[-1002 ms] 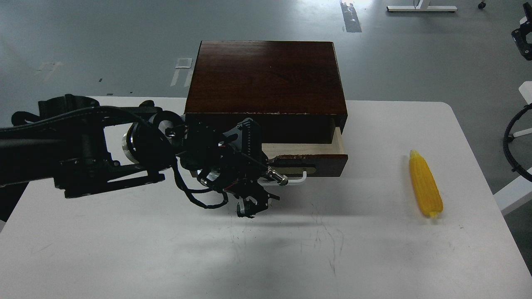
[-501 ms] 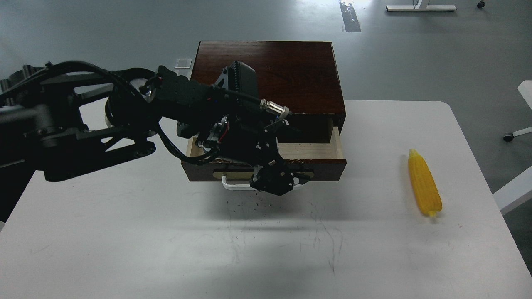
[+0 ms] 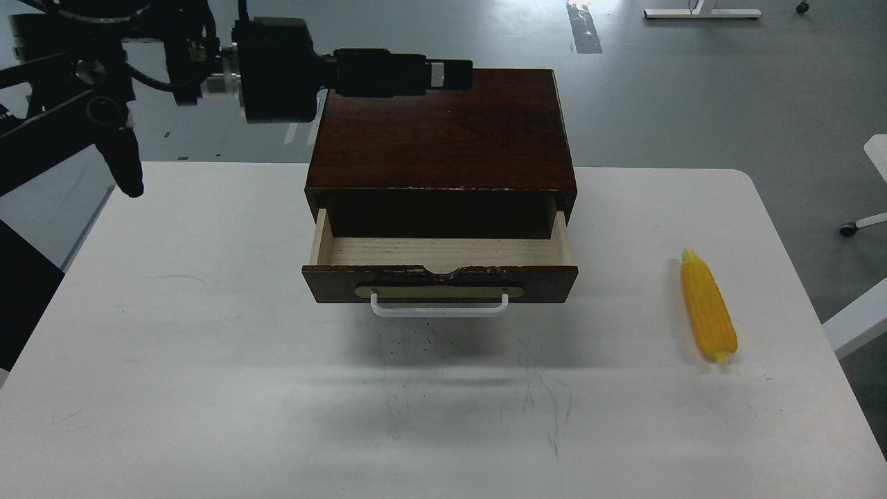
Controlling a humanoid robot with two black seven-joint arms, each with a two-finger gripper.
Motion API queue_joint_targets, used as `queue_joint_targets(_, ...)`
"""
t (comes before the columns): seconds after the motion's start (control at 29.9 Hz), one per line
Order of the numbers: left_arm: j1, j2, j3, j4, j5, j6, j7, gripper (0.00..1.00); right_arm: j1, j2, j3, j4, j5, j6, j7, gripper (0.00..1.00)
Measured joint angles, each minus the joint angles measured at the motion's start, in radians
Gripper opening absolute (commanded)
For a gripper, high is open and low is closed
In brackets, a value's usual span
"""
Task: Put corn in drawer with both arms
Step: 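Release the handle and lift the left arm away from the box, then reach the right hand to the yellow corn cob and close around it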
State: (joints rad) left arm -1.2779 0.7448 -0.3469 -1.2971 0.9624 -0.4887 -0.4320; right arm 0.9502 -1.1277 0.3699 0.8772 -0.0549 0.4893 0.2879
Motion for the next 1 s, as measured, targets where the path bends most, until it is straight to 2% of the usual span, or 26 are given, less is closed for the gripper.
queue_joint_targets(0.1,0.015,-0.001,0.0,0.141,-0.278,0.0,-0.002,0.98,0.043,-0.017,-0.015,0.029,-0.137,0.0,-0.001,1.0)
queue_joint_targets(0.27,0.062,-0.014,0.004,0.342,-0.713,0.0,0.005,0.98,0.068,-0.018,-0.041,0.049,-0.24,-0.018,-0.004,1.0)
queue_joint_targets(0.43,0.138,-0.043,0.002,0.464,-0.989,0.0,0.009,0.98,0.072,-0.015,-0.126,0.18,-0.403,-0.115,-0.005,1.0)
queue_joint_targets(0.5,0.16,-0.045,0.001,0.482,-1.067,0.0,0.011,0.98,0.074,-0.018,-0.175,0.239,-0.483,-0.155,-0.017,1.0)
queue_joint_targets(0.7,0.203,-0.047,-0.001,0.492,-1.16,0.0,0.013,0.98,0.068,-0.021,-0.27,0.348,-0.646,-0.262,-0.128,1.0)
queue_joint_targets(0.87,0.205,-0.047,-0.004,0.491,-1.162,0.0,0.012,0.98,0.063,-0.013,-0.284,0.362,-0.673,-0.286,-0.148,1.0)
queue_joint_targets(1.0,0.207,-0.038,-0.023,0.487,-1.162,0.0,0.01,0.98,0.067,-0.05,-0.285,0.452,-0.729,-0.295,-0.16,1.0)
